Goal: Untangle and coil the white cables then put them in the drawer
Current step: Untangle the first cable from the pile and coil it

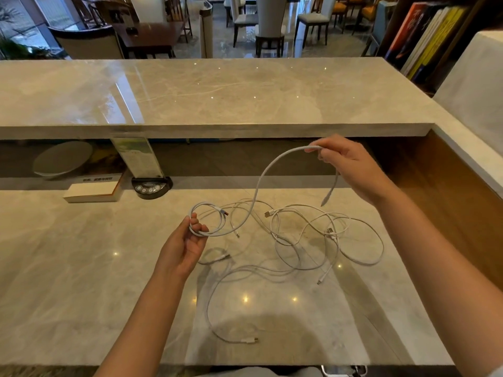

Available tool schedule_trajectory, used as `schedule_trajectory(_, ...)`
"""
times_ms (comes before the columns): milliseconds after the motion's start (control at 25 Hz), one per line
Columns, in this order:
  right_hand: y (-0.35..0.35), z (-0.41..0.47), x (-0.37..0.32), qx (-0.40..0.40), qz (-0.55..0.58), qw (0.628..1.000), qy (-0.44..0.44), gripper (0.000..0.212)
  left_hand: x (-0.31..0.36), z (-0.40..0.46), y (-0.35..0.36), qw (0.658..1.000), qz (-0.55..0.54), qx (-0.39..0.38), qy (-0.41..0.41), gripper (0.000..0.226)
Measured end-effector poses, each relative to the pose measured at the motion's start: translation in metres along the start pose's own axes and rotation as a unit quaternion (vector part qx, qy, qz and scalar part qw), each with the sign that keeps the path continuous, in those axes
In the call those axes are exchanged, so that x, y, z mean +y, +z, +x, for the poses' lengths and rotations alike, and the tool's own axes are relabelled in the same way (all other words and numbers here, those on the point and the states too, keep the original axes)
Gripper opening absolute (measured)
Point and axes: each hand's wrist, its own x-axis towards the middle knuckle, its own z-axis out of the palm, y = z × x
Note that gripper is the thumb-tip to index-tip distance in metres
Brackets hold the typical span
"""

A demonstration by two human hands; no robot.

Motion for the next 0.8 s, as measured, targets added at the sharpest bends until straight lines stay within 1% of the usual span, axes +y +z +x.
schedule_trajectory(80,-0.003,-0.006,0.02,-0.014,-0.038,0.999,0.024,0.026,-0.001,-0.001,0.002,1.0,0.003,-0.004,-0.003,0.022)
schedule_trajectory(120,-0.003,-0.009,0.037,-0.023,-0.088,0.995,0.051,0.026,-0.001,-0.002,0.004,1.0,0.009,-0.009,-0.006,0.022)
schedule_trajectory(160,-0.003,-0.013,0.056,-0.042,-0.156,0.983,0.086,0.025,-0.002,-0.004,0.006,1.0,0.015,-0.015,-0.01,0.021)
schedule_trajectory(200,-0.001,-0.018,0.073,-0.074,-0.225,0.964,0.121,0.026,-0.004,-0.005,0.008,0.999,0.021,-0.02,-0.015,0.021)
schedule_trajectory(240,0.002,-0.025,0.087,-0.113,-0.272,0.944,0.151,0.028,-0.006,-0.007,0.01,0.999,0.027,-0.026,-0.021,0.022)
schedule_trajectory(280,0.006,-0.032,0.094,-0.141,-0.284,0.933,0.169,0.032,-0.009,-0.009,0.013,0.999,0.033,-0.031,-0.027,0.022)
schedule_trajectory(320,0.011,-0.038,0.095,-0.146,-0.26,0.939,0.172,0.036,-0.012,-0.01,0.015,0.998,0.039,-0.036,-0.033,0.022)
schedule_trajectory(360,0.019,-0.044,0.09,-0.139,-0.211,0.954,0.162,0.038,-0.015,-0.012,0.017,0.997,0.044,-0.043,-0.038,0.022)
schedule_trajectory(400,0.029,-0.048,0.081,-0.131,-0.156,0.969,0.141,0.037,-0.018,-0.013,0.019,0.997,0.047,-0.051,-0.045,0.022)
schedule_trajectory(440,0.041,-0.053,0.07,-0.139,-0.113,0.977,0.117,0.035,-0.022,-0.014,0.021,0.996,0.049,-0.06,-0.051,0.022)
schedule_trajectory(520,0.069,-0.062,0.055,-0.199,-0.085,0.974,0.065,0.035,-0.027,-0.017,0.027,0.994,0.051,-0.072,-0.064,0.022)
schedule_trajectory(600,0.097,-0.072,0.052,-0.263,-0.083,0.96,0.04,0.037,-0.031,-0.02,0.031,0.992,0.059,-0.086,-0.076,0.026)
schedule_trajectory(680,0.11,-0.078,0.054,-0.296,-0.048,0.952,0.054,0.03,-0.033,-0.022,0.032,0.989,0.075,-0.1,-0.079,0.034)
schedule_trajectory(760,0.108,-0.08,0.055,-0.311,-0.009,0.948,0.067,0.017,-0.03,-0.026,0.031,0.985,0.108,-0.113,-0.068,0.032)
schedule_trajectory(800,0.102,-0.08,0.055,-0.309,-0.008,0.948,0.07,0.013,-0.028,-0.029,0.03,0.982,0.131,-0.122,-0.061,0.028)
